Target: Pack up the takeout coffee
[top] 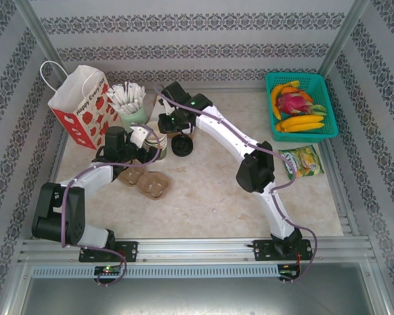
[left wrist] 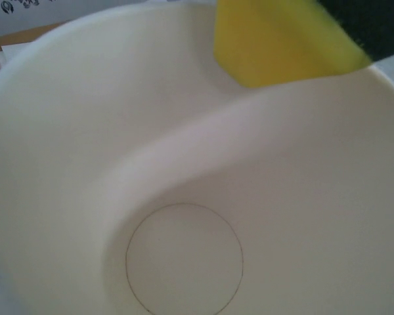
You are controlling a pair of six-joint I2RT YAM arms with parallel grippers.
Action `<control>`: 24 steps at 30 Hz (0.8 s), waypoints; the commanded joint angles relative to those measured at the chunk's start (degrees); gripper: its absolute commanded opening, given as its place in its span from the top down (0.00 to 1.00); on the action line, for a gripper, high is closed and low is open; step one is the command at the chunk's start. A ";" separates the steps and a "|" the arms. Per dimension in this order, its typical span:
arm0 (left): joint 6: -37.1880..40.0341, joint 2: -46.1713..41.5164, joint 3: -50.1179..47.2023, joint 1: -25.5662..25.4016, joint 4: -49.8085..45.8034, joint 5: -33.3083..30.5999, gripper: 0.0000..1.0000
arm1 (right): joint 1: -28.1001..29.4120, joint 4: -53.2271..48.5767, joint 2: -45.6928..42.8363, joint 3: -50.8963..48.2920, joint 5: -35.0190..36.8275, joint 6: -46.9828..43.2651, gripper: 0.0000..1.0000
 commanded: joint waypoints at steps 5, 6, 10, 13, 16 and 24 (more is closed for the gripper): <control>1.56 0.41 1.59 0.66 -1.98 0.88 0.20 | 0.80 -1.10 -2.22 4.07 4.65 -2.60 0.96; 1.52 0.49 1.70 0.63 -2.21 0.84 0.19 | 0.66 -1.00 -2.76 4.16 4.65 -2.82 0.98; 2.26 1.00 2.70 0.62 -4.51 0.71 0.20 | 0.18 -0.57 -5.02 3.81 3.75 -4.47 1.00; 2.08 1.06 2.56 0.65 -4.35 0.64 0.19 | -0.46 0.15 -6.91 2.62 2.11 -4.40 1.00; 1.76 1.21 2.44 0.74 -4.35 0.31 0.19 | -1.58 2.11 -10.76 -1.13 1.88 -3.75 1.00; 1.23 1.85 2.93 0.81 -4.26 -0.66 0.19 | -7.41 7.55 -27.11 -19.79 2.24 -2.70 1.00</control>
